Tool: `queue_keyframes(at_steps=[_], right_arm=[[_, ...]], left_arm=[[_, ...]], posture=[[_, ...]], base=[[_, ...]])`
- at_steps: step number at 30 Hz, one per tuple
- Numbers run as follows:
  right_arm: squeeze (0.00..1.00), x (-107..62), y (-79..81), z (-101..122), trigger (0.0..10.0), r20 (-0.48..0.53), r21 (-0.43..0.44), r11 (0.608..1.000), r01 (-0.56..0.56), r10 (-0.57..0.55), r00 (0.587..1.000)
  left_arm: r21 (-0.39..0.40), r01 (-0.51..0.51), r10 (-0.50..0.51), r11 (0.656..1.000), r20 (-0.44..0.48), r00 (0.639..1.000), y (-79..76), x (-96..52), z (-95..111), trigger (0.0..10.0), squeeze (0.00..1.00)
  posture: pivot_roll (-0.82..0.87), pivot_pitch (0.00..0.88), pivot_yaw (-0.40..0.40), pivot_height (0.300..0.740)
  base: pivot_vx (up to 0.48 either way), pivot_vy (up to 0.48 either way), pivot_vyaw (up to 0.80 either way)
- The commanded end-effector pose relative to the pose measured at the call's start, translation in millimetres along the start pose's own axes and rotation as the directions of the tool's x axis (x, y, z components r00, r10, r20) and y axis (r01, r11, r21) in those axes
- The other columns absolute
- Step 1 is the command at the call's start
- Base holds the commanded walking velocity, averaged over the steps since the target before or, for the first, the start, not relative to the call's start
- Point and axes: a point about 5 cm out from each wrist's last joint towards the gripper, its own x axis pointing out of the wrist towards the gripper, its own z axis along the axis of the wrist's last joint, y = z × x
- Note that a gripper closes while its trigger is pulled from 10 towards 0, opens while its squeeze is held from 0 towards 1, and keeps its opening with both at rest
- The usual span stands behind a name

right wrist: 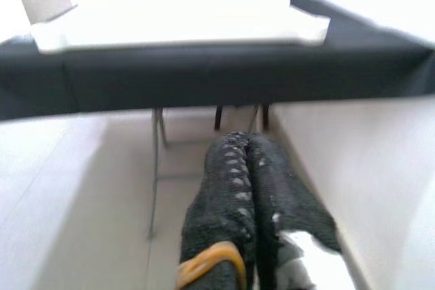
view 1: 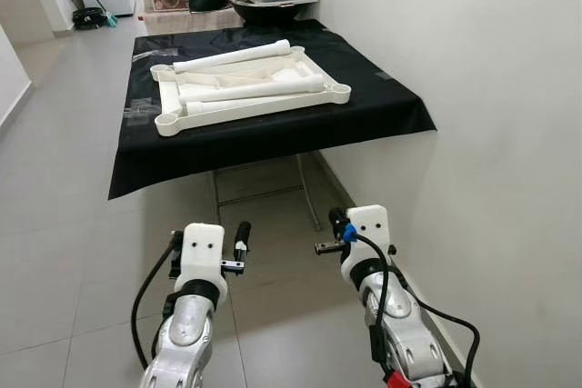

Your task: Building children table

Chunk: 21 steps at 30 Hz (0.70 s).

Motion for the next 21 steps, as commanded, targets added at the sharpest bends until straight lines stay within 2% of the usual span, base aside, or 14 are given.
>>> queue_keyframes(at_steps=[1,9,10,20,21], right_arm=[[1.00,-0.4,0.5,11.4,10.0,0.066,-0.015,1.000,0.008,-0.007,0.998],[1.00,-0.7,4.8,9.5,10.0,0.066,-0.045,0.999,-0.008,0.011,0.998],[0.00,0.2,4.9,6.1,10.0,0.043,-0.049,0.999,-0.010,0.012,0.999],[0.00,-1.2,5.3,6.2,10.0,0.060,-0.029,0.999,-0.030,0.032,0.998],[0.00,-1.0,5.5,6.4,10.0,0.060,-0.038,0.999,-0.034,0.036,0.998]], left_arm=[[-0.026,-0.008,0.009,1.000,0.030,1.000,-1.6,-3.8,4.9,10.0,0.00],[-0.024,-0.006,0.007,1.000,0.020,1.000,-3.1,-2.5,3.5,10.0,0.00],[-0.026,0.000,0.000,1.000,0.018,1.000,-4.1,-2.0,3.2,10.0,0.00],[-0.014,0.017,-0.017,1.000,0.031,0.999,-6.9,-2.5,4.9,10.0,0.00],[-0.012,0.019,-0.019,1.000,0.033,0.999,-7.2,-2.4,5.0,10.0,0.00]], posture=[[0.04,0.000,-0.012,0.740],[0.04,0.000,-0.012,0.740],[0.04,0.000,-0.014,0.740],[0.04,0.000,-0.014,0.740],[0.04,0.000,-0.014,0.740]], base=[[0.000,0.000,0.00],[0.000,0.000,0.00],[0.000,0.000,0.00],[0.000,0.000,0.00],[0.000,0.000,0.79]])
